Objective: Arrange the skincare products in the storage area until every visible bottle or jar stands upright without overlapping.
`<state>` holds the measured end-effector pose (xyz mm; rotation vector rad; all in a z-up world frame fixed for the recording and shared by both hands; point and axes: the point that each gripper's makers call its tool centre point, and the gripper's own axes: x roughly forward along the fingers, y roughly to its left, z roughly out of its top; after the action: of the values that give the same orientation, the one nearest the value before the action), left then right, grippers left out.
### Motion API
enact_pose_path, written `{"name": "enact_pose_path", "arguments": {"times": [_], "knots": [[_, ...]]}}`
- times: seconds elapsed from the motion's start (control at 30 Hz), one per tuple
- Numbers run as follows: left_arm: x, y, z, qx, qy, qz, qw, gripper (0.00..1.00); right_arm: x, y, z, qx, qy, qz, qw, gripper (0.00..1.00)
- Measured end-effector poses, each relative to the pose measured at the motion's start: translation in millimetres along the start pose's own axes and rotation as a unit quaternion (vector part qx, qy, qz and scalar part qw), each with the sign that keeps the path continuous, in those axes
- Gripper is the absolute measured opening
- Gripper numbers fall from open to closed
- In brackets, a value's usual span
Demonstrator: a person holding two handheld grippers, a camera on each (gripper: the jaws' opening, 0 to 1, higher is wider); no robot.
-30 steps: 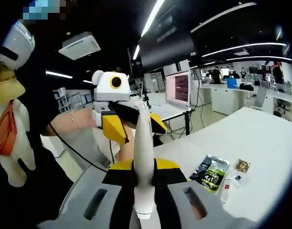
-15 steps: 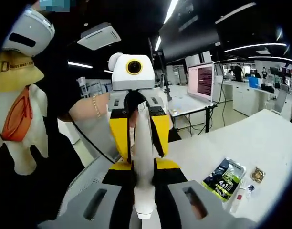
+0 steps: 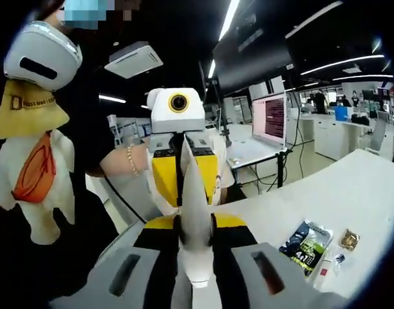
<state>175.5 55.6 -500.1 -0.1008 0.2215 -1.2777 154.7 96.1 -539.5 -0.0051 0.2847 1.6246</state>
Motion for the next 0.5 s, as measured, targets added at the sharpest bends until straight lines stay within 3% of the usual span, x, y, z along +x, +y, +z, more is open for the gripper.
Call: {"name": "enact_pose_path", "arguments": {"times": [0.1,0.23,0.33,0.5], "knots": [[-1,0.5,3.3,0.0,-0.006,-0.003,1.0,0.13,1,1,-0.8,0.007,-0.012,-0.006,0.9999,0.21],[-3,-0.7,16.0,-0.006,-0.033,-0.007,0.9994,0.13,5,2,-19.5,0.016,0.012,-0.015,0.9997,0.23],[-1,-2.1,16.2,0.002,-0.027,-0.006,0.9996,0.13,4,2,-17.2,0.021,0.001,-0.021,0.9996,0.23],[-2,0.7,15.7,0.009,-0.034,0.002,0.9994,0.15,3,0,-18.0,0.02,0.011,-0.022,0.9995,0.19]]}}
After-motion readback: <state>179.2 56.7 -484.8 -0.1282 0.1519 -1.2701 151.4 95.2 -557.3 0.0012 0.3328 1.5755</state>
